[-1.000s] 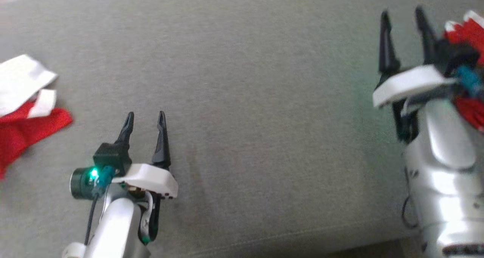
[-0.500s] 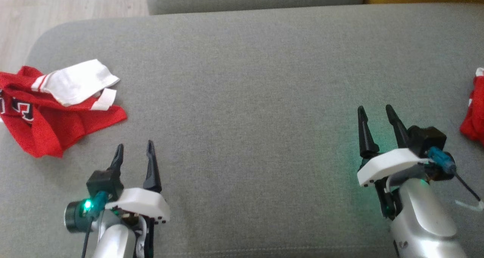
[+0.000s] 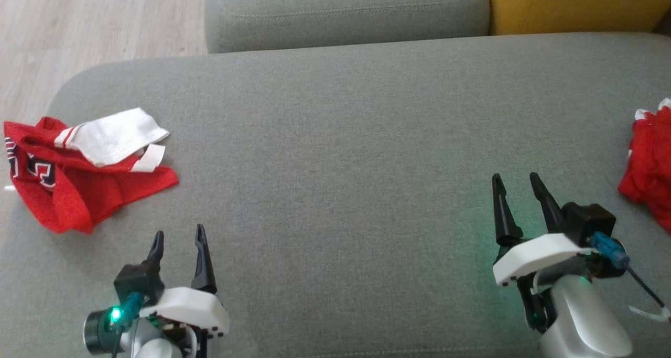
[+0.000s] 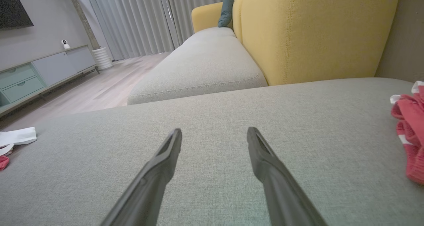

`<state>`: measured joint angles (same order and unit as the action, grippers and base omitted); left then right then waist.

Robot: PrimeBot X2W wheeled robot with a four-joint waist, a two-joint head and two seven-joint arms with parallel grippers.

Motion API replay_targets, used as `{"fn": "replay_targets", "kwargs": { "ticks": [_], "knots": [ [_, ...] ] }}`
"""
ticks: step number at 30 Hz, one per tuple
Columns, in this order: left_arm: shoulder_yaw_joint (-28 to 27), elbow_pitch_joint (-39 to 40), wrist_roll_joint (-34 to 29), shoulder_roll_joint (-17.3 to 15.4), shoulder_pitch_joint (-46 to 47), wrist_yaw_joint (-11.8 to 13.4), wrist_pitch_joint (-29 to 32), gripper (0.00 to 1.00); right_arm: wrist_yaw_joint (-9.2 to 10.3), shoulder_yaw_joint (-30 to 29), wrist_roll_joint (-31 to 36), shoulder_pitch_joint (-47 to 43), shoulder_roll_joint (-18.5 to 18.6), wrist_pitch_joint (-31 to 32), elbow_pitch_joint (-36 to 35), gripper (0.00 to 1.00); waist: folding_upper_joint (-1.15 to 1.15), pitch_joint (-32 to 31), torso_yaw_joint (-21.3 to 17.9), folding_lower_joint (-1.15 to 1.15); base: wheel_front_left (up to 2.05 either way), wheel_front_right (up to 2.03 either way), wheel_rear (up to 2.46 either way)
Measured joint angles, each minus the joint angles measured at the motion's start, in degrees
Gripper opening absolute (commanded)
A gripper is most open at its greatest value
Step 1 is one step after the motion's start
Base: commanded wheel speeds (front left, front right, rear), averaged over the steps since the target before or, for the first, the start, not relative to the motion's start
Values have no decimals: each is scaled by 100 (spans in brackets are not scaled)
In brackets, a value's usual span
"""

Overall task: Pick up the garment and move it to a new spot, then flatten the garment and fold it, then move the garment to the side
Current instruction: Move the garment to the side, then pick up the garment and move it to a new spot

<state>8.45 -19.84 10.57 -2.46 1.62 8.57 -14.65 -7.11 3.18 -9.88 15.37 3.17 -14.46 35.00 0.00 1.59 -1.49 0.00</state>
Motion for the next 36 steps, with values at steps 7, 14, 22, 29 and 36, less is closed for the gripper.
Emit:
{"fn": "replay_targets", "kwargs": {
  "ticks": [7, 14, 22, 29, 36],
  "knots": [
    [-5, 87, 1, 2, -21, 1, 0, 100, 0, 144, -183, -81, 0, 0, -36, 100, 0, 12, -43, 0, 0, 0, 0],
    [-7, 134, 43, 1, -18, 2, 0, 100, 0, 294, -214, -81, -1, 0, -52, 100, 0, 59, 138, 0, 0, 0, 0],
    [8, 162, 167, 2, -12, 49, 0, 100, 0, 430, -222, -78, -1, 0, -57, 100, 0, 93, 638, 0, 0, 0, 0],
    [10, 160, 167, 2, -7, 47, 0, 100, 0, 554, -277, -72, -1, 1, -58, 100, 0, 165, 1342, 0, 0, 0, 0],
    [-7, 158, 176, 2, -9, 55, 0, 100, 0, 616, -282, -69, -1, 1, -44, 100, 0, 225, 2127, 0, 0, 0, 0]
  ]
}}
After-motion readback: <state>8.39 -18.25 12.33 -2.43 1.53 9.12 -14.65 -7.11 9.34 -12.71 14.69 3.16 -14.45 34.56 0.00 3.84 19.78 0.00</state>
